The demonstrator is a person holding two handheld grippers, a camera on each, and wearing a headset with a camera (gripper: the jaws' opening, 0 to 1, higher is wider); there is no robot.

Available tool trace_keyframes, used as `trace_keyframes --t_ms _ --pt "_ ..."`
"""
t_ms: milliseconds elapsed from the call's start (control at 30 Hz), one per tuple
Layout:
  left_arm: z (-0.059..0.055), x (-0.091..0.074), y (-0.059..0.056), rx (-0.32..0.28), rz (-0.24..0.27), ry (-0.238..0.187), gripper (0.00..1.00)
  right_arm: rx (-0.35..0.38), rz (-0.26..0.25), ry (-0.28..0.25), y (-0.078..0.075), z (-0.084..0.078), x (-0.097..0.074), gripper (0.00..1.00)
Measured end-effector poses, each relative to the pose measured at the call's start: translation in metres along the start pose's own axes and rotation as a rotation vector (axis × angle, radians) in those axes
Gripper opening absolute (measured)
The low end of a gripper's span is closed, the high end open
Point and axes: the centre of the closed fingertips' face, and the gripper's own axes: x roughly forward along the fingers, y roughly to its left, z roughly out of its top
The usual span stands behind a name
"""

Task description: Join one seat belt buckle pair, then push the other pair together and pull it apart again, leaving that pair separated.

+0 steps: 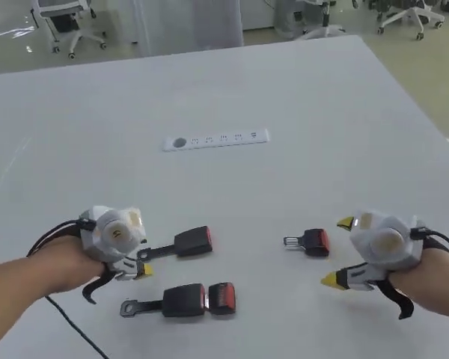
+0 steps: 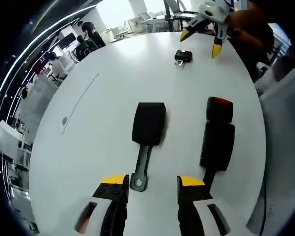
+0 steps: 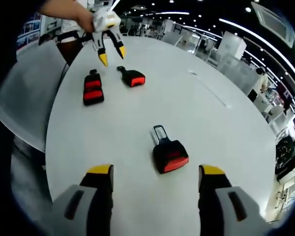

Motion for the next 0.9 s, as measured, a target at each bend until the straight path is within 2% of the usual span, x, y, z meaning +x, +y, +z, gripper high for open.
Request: trace_keyframes --t_ms 33,67,100,200,300,367,500,567,633,733,900 --pt "0.0 -0.009 -0.005 -0.028 0.015 -0.036 0.42 0.016 0.001 -0.02 0.004 0.005 -0.003 0.72" --pt "-0.003 -0.015 -0.01 -0.043 0.012 -0.045 0.45 0.032 0.004 -0.034 0.008 0.008 -0.005 0.73" --pt "-0.005 -0.023 -0.014 -0.084 0.033 -0.076 0.52 0.046 -0.003 -0.049 0.013 0.013 -0.011 0.75" --pt "-0.01 -0.044 -0.025 -0.084 0.064 -0.12 0.59 0.058 -0.002 -0.092 0.028 0.024 -0.023 0.79" --pt "-0.011 -0.059 -0.033 -0.125 0.093 -0.176 0.68 0.076 -0.002 -0.104 0.04 0.025 -0.032 0.83" --pt "-0.016 -0.066 -0.04 -0.159 0.111 -0.188 0.76 0.112 -0.009 -0.107 0.046 0.024 -0.038 0.85" --pt "-0.025 -0.077 -0.057 -0.162 0.14 -0.203 0.92 0.215 -0.035 -0.129 0.053 0.02 -0.051 0.88" --pt "-0.031 -0.082 -0.06 -0.166 0.163 -0.204 0.96 0.241 -0.039 -0.14 0.057 0.018 -0.056 0.9" --pt "-0.037 -0.088 -0.059 -0.198 0.189 -0.211 1.0 0.275 -0.053 -0.156 0.059 0.018 -0.06 0.92" --pt "-0.043 -0.096 -0.056 -0.282 0.211 -0.239 1.0 0.285 -0.058 -0.17 0.061 0.019 -0.063 0.96" --pt "-0.051 -0.107 -0.051 -0.345 0.246 -0.247 1.0 0.28 -0.069 -0.206 0.06 0.026 -0.066 1.0"
